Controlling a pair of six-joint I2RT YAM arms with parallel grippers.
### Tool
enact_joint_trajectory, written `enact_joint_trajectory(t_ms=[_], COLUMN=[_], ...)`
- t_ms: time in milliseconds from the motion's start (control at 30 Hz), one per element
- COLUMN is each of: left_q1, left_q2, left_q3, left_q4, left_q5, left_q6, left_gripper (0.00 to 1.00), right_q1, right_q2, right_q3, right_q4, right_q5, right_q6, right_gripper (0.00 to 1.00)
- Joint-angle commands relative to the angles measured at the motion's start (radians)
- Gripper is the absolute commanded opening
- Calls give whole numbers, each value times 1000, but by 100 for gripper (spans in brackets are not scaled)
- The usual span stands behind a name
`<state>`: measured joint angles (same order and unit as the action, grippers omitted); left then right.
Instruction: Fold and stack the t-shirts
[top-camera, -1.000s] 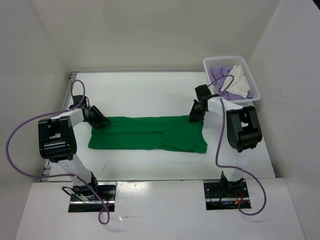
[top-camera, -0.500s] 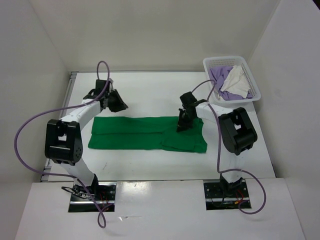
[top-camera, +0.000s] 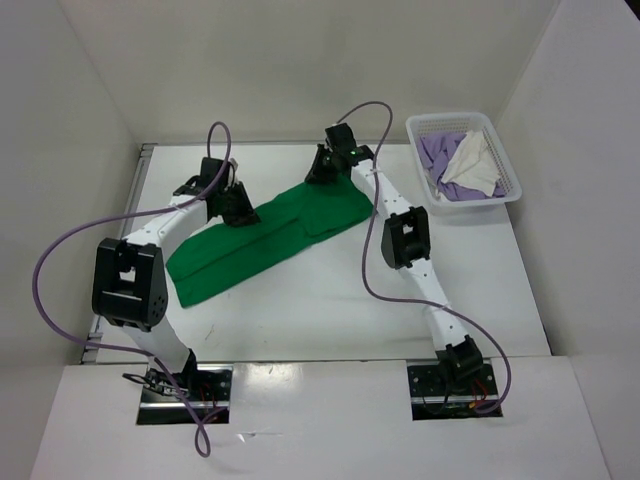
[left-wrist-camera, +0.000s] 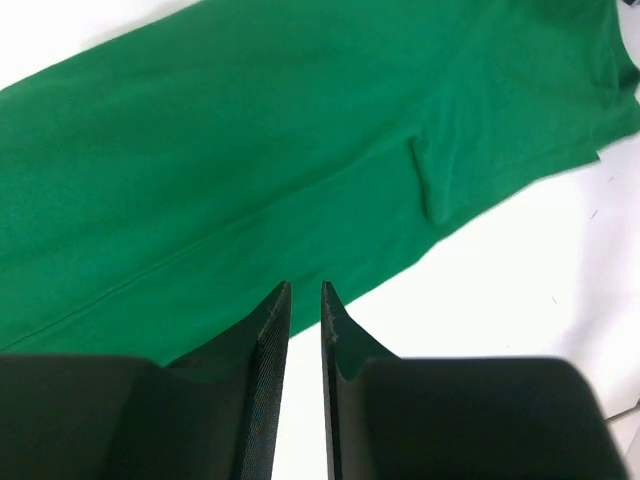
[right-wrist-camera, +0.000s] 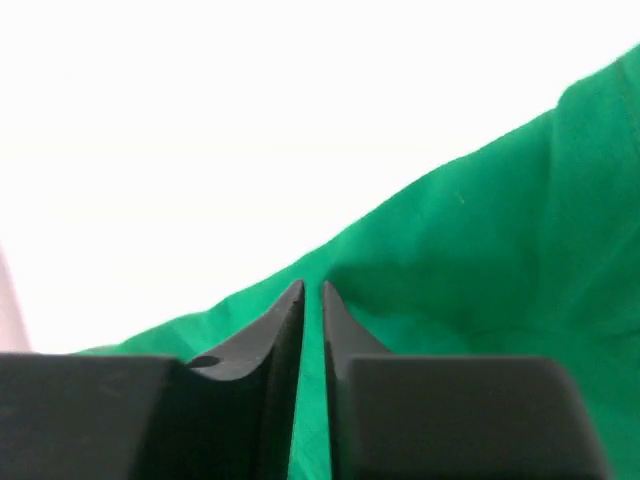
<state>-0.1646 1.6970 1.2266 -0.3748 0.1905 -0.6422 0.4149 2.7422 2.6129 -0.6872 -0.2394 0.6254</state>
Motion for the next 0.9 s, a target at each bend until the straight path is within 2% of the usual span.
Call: enact_joint_trajectory(t_ms=[0,33,67,133,233,267,300,333,367,400,433,533,667,867], left_q1=[-4,-4,-4,-4,-4,-4,8,17,51,68,86,129,129,129], left_q2=[-48,-48,-60,-60,-50,-49,-49,-49,-60,-60,-71,-71,-80,-112], left_q3=[63,74,74,74,106,116,125,125,125,113,94,71,59,4], left_q4=[-47,-56,-56,-56,-65,-65,-65,-65,-65,-65,-53,-41,-41,-30], left_q5=[-20,-35,-36,-49,-59,-59,-59,-59,-46,-46,-17,-8,12,33], left_q6=[48,49,49,49,49,49,49,49,39,39,39,39,39,39], left_gripper=[25,25,25,25,25,25,24,24,22,20,15,13,10,10], right_q1=[-5,-5,16,54,65,79,79,103,113,122,151,197,176,84], right_q2=[85,-23,-74,-213,-370,-509,-583,-651,-750,-781,-803,-866,-900,-859], right_q3=[365,295,213,149,-75,-287,-406,-516,-698,-771,-898,-1116,-1274,-1292], right_q4=[-137,-83,-83,-103,-74,19,82,142,220,236,245,305,377,368], right_q5=[-136,-136,-54,14,26,26,26,16,2,-35,-50,-51,-5,116], right_q6=[59,50,-20,-85,-112,-112,-112,-92,-78,-55,-46,-12,20,-15], right_gripper=[19,20,22,29,38,41,46,46,46,41,23,0,0,0])
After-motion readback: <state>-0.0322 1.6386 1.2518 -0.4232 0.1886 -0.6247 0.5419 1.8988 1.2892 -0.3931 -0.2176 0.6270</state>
